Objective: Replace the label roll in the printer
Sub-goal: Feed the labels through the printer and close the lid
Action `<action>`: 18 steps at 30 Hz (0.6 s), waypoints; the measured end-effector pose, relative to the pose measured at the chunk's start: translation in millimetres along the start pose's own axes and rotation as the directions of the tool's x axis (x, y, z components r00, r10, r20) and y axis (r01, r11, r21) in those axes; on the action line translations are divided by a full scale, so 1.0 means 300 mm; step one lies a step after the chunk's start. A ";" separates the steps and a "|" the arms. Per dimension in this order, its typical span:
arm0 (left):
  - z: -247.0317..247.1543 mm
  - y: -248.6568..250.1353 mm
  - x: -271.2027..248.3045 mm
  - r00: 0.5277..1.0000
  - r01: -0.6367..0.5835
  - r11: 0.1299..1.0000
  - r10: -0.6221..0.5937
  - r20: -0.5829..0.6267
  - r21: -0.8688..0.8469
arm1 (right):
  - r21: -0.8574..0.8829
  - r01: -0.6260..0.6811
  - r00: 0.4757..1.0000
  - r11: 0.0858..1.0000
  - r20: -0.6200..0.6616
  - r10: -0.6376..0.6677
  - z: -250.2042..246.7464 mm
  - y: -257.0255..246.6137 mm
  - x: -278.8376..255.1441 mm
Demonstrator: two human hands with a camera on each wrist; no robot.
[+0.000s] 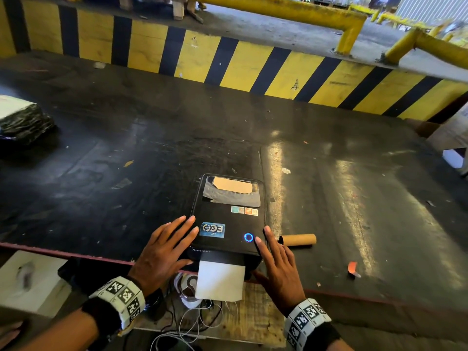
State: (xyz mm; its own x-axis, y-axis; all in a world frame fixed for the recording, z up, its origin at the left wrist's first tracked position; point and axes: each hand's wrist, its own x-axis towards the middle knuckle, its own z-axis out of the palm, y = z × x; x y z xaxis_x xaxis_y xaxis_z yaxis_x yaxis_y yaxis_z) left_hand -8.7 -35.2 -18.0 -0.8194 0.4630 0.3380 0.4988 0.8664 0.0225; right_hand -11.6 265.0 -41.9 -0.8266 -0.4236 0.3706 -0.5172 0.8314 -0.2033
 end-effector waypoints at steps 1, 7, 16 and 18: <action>0.003 0.000 0.001 1.000 0.002 1.000 -0.002 -0.003 0.002 | 0.000 -0.001 1.000 1.000 -0.001 0.001 -0.001 0.002 0.004; 0.033 0.022 -0.016 0.999 -0.031 0.999 0.032 -0.013 0.021 | -0.011 -0.018 1.000 1.000 -0.013 0.017 0.003 -0.009 -0.057; 0.036 0.009 -0.025 1.000 0.009 1.000 -0.009 -0.017 0.024 | 0.005 0.000 1.000 1.000 -0.002 0.000 0.010 -0.004 -0.032; 0.037 0.004 -0.025 1.000 0.016 1.000 -0.016 -0.009 0.020 | 0.006 0.006 1.000 1.000 -0.003 -0.006 0.009 -0.004 -0.027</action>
State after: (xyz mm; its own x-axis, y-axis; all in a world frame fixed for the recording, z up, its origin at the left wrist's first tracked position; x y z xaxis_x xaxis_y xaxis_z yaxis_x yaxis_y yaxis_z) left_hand -5.0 -35.5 -31.0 -0.8247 0.4478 0.3456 0.4802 0.8771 0.0094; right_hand -4.9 266.5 -47.2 -0.8225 -0.4276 0.3750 -0.5238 0.8264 -0.2065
